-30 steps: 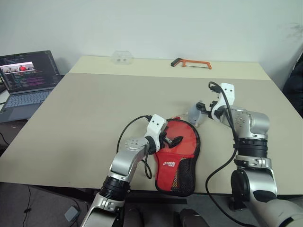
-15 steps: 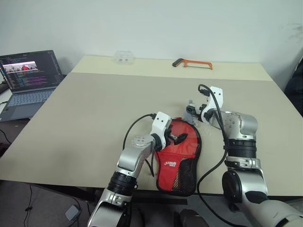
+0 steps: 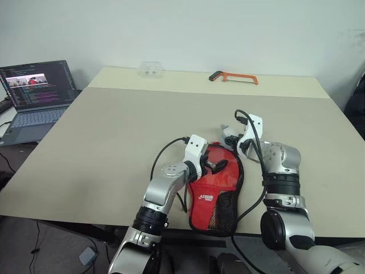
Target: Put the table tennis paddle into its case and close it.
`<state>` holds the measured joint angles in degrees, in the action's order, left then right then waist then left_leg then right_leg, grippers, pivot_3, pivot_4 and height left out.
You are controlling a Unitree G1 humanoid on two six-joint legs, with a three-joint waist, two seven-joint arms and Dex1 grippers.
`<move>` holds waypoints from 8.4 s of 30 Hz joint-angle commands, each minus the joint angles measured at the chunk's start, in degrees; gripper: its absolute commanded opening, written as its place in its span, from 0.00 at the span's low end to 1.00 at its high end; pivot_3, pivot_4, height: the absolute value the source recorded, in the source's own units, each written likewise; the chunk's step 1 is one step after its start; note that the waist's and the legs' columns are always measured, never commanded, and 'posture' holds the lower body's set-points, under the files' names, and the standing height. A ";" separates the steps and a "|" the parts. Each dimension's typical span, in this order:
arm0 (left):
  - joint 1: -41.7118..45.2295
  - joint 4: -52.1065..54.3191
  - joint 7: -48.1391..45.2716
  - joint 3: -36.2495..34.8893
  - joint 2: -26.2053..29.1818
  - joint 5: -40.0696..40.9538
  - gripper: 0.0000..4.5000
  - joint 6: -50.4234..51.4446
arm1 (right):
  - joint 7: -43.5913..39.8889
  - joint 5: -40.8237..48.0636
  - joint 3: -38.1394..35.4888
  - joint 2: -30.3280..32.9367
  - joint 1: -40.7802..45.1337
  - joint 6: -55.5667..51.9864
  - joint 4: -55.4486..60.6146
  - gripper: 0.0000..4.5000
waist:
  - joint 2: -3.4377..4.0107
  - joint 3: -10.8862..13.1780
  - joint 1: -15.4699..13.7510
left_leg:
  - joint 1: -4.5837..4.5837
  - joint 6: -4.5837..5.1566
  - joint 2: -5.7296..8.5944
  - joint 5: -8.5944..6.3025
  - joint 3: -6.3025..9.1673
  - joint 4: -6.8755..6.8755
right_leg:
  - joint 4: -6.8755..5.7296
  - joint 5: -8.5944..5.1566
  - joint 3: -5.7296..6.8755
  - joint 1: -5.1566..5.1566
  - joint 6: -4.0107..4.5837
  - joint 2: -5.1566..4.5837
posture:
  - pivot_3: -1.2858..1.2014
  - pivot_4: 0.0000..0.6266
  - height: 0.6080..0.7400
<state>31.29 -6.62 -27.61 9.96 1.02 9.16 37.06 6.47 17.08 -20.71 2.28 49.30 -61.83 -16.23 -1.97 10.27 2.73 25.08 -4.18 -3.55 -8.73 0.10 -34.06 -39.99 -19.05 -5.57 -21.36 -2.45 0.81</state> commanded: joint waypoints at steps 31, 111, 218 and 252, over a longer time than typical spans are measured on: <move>3.83 -9.55 -1.62 1.76 1.22 -0.52 1.00 -1.22 | -66.97 7.34 16.32 70.63 -48.61 19.11 45.09 0.15 | 0.37 -0.19 -0.91 | -0.16 0.05 0.12 -0.06 0.07 0.08 | 1.01 -0.05 0.07 0.60 -0.48 -0.10 | 0.52 0.24 1.00; -7.70 27.91 -32.75 -13.41 47.02 18.08 1.00 0.58 | -41.05 -0.40 22.89 27.76 -5.70 -3.91 6.90 0.99 | 0.49 0.40 -0.89 | 0.81 0.06 -0.04 -0.03 0.43 -0.23 | 0.42 0.22 0.41 -0.40 0.03 -0.01 | 0.52 0.24 1.00; 22.56 -44.18 -37.47 7.53 5.87 -8.12 1.00 -32.63 | -66.95 14.95 20.27 54.41 -28.17 -3.10 37.23 0.18 | 0.64 0.36 0.24 | 0.70 0.11 0.07 -0.04 0.48 -0.89 | -0.08 0.16 0.28 -0.19 -0.16 0.11 | 0.52 0.24 1.00; 25.28 -51.15 -33.51 7.03 5.38 -12.40 1.00 -35.58 | -77.51 22.17 24.21 67.07 -53.09 14.40 63.82 0.08 | 0.58 0.16 -0.90 | 0.44 0.10 0.12 -0.03 0.75 -0.96 | 0.03 0.06 0.49 0.29 -0.39 0.10 | 0.52 0.24 1.00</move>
<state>57.07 -55.92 -61.73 16.53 6.11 -1.32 0.69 -68.49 36.81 2.74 68.61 -3.19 -48.21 43.96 -1.39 10.43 1.83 25.51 -4.08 -3.43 -8.77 0.85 -35.02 -39.96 -18.99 -5.09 -21.07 -2.84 0.91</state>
